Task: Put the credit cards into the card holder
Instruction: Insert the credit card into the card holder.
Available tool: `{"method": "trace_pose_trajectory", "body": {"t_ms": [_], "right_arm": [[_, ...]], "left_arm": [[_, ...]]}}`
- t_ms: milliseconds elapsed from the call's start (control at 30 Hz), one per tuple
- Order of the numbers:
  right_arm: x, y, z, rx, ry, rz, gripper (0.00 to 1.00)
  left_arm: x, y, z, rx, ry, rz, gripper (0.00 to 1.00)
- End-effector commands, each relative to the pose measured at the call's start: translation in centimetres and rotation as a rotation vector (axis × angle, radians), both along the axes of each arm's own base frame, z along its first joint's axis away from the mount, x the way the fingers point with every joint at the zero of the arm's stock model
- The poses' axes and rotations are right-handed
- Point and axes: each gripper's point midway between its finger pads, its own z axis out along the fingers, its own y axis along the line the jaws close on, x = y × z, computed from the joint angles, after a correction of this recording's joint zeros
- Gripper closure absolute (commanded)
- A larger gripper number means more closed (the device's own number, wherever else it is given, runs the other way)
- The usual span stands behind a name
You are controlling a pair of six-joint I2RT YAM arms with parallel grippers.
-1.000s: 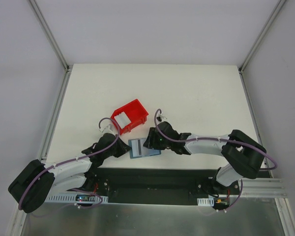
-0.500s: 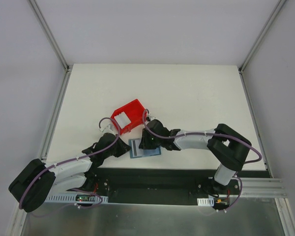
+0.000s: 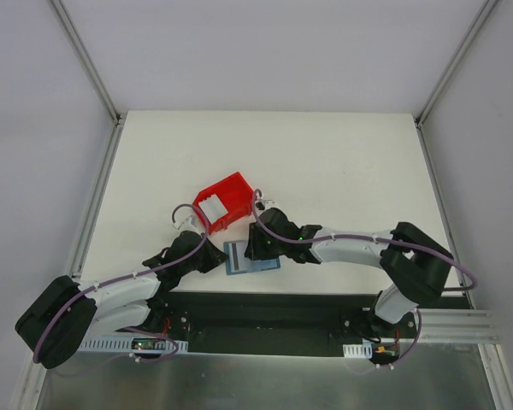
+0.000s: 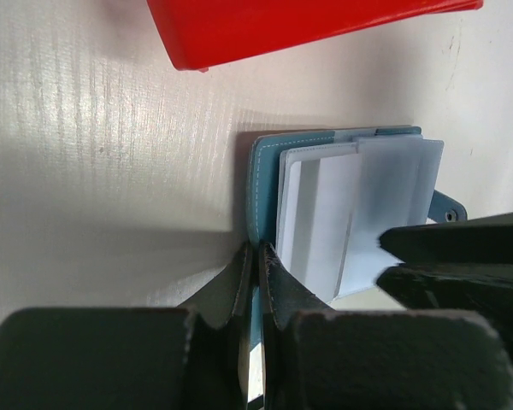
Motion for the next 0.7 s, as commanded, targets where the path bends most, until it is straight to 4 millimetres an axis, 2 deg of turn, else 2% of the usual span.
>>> {"method": "trace_pose_trajectory", "body": {"t_ms": [0,100,167,333,533,633,667], "right_arm": [[0.8,-3.4,2.3,-0.053,-0.109,-0.064,0.59],[0.8,-5.0,2.3,-0.096,-0.122,-0.094,0.57],[0.6,-5.3,1.9,-0.104,-0.107,-0.098,0.57],[0.3,-4.4,0.6,-0.118,-0.061,-0.068,0.58],[0.0,-4.8,-1.3,-0.199,-0.009,-0.068,0.59],[-0.5,-3.9,-1.8,-0.185,0.014,-0.041,0.61],[-0.4,-3.7,-1.8,-0.177,0.018,-0.039,0.64]], "left_arm": [[-3.9,3.8,-4.8,0.199,0.148,-0.027,1.00],[-4.0,3.8,-4.9,0.198,0.152,-0.028,1.00],[-4.0,3.8,-4.8,0.198,0.151,-0.029,1.00],[-3.9,3.7,-4.8,0.200,0.151,-0.035,1.00],[-4.0,3.7,-4.7,0.196,0.148,-0.037,1.00],[-3.9,3.7,-4.7,0.195,0.149,-0.031,1.00],[-3.9,3.7,-4.7,0.196,0.147,-0.032,1.00]]}}
